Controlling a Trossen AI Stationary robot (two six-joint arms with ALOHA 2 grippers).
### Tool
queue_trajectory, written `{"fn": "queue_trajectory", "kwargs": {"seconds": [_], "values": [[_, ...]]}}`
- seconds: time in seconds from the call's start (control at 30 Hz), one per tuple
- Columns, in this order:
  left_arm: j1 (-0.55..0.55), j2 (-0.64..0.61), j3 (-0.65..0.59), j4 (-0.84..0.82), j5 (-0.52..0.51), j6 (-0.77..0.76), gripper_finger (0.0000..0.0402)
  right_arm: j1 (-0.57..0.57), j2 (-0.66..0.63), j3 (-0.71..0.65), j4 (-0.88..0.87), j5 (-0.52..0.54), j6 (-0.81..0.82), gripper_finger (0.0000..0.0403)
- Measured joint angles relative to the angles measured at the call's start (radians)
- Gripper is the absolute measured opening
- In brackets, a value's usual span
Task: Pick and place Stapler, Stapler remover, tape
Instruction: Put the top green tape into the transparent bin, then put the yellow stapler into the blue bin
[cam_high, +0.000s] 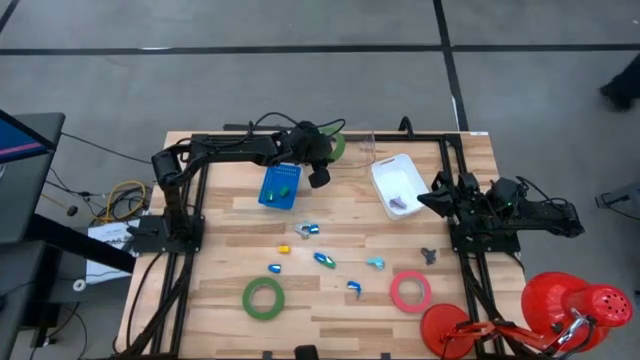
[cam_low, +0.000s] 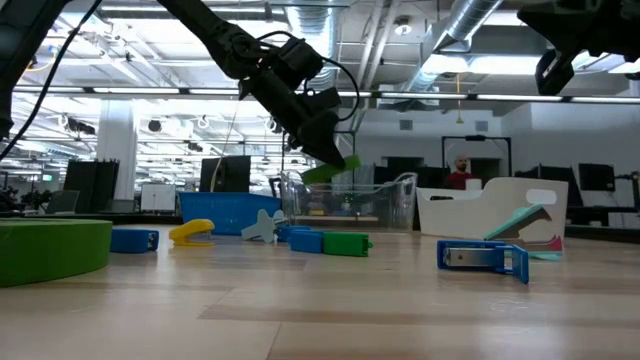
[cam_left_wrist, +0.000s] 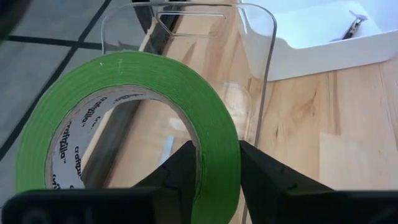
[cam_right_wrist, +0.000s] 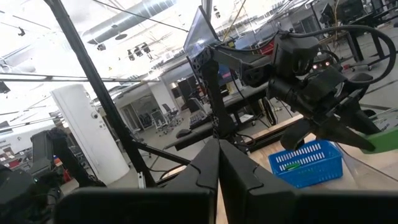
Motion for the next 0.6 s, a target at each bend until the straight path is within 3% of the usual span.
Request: {"fn": "queue_trajectory", "kwargs": {"seconds": [0.23,0.47,0.6], "values": [[-0.007,0.000,0.000,-0.002,-0.073,0.005,0.0153,0.000,0.000,0.000,0.000,0.000,0.000,0.0001],[-0.012,-0.001,0.000,-0.003,-0.083,0.001,0.0226,0.000,0.000,0.000,0.000,0.000,0.001,0.0001],[-0.021,-0.005,0.000,-0.010,-0.084,0.000,0.0248,0.000,0.000,0.000,0.000,0.000,0.005,0.0001]]}}
